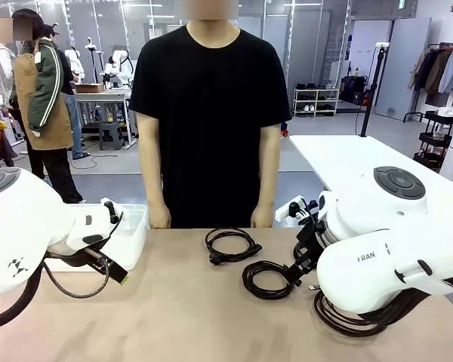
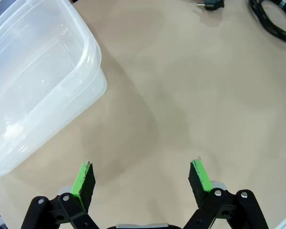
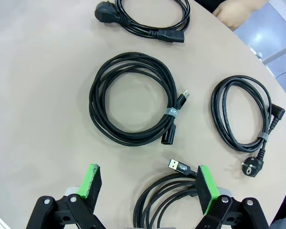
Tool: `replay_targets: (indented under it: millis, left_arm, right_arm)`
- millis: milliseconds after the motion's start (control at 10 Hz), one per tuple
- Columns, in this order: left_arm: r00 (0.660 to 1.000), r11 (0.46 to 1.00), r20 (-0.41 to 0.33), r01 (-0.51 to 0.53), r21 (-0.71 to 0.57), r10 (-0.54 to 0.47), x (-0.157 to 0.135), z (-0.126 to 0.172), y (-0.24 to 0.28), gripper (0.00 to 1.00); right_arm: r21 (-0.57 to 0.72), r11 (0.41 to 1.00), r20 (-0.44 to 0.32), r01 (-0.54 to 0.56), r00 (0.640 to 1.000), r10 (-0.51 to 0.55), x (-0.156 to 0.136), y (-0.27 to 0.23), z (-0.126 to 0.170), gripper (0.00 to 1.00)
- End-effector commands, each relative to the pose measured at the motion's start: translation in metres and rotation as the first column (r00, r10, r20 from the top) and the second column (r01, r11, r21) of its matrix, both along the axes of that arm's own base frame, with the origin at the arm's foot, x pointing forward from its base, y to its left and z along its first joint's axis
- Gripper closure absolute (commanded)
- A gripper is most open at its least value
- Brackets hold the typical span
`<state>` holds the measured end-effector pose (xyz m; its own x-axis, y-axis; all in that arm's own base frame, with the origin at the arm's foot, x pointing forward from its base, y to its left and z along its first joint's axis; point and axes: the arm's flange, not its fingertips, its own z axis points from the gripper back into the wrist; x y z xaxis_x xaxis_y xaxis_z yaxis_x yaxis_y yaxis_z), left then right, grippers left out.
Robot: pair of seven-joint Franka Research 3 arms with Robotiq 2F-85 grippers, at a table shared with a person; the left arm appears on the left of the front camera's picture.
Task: Organize and store the cables.
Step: Place the Power Cable into the Organizing box.
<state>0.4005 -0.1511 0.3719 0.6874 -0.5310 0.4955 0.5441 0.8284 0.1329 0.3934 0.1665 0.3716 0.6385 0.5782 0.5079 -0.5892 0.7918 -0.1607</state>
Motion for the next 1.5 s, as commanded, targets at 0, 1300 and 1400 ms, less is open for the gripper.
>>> replay_targets:
  millis: [0,1300,1400]
  left_arm:
    - [1.000,1.000,0.000,0.000,0.000,0.000,0.000,0.000,0.000,0.00]
    - [0.925,0.879,0.106,0.380,-0.289,-0.365,-0.052,0.136,0.227,0.00]
    - [0.942,0.890,0.105,0.335,-0.309,-0.318,-0.053,0.133,0.231,0.00]
  right_arm:
    - [0.000,1.000,0.000,0.000,1.000,0.000,0.000,0.000,0.000,0.00]
    - [0.292,0.919,0.032,-0.266,0.963,0.268,-0.121,-0.257,0.125,0.00]
    - [0.307,0.924,0.038,-0.229,0.973,0.229,-0.134,-0.267,0.118,0.00]
